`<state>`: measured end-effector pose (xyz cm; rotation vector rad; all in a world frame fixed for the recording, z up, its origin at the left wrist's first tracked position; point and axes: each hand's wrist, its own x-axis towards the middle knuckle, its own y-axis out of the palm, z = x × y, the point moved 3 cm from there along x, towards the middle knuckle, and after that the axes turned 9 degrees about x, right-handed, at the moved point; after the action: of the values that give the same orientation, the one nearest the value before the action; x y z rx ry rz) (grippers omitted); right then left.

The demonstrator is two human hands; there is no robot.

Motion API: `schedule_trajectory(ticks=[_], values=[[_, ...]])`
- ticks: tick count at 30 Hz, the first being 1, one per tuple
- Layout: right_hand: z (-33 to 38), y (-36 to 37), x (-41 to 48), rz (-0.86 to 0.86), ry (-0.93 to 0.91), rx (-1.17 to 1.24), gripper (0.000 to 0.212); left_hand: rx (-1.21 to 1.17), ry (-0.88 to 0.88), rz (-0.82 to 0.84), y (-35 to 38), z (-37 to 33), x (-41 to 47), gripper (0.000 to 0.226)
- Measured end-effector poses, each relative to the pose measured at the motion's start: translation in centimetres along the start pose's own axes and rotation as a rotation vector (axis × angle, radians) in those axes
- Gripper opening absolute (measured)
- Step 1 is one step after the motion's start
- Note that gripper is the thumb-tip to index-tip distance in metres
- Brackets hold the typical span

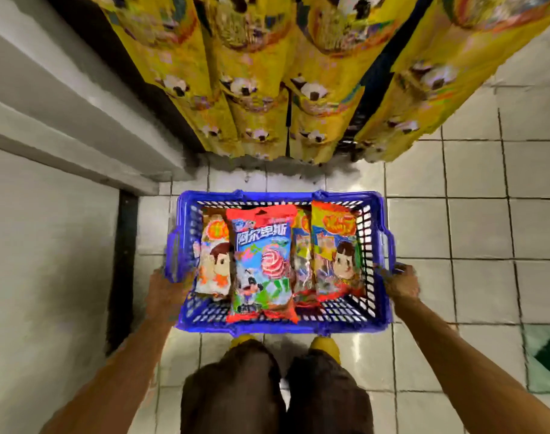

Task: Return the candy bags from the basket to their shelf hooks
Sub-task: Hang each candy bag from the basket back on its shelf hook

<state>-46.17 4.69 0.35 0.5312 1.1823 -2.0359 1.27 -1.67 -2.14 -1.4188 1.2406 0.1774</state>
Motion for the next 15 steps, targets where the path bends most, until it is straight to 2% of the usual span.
schedule_trajectory(ticks=[4, 8, 15], values=[[-2.2, 1.9, 2.8, -0.070, 0.060, 0.164, 0.028, -0.060, -0.027, -0.119, 1.2, -1.4, 1.8, 0.038], [-2.6, 1.9, 3.4, -0.062, 0.129, 0.335, 0.021, -0.100, -0.094, -0.129, 1.2, -1.8, 1.4, 0.034], [-2.7, -4.1, -1.5, -0.141, 0.286, 0.451, 0.017, -0.130, -0.068, -0.114, -0.8, -3.8, -5.2, 0.034]])
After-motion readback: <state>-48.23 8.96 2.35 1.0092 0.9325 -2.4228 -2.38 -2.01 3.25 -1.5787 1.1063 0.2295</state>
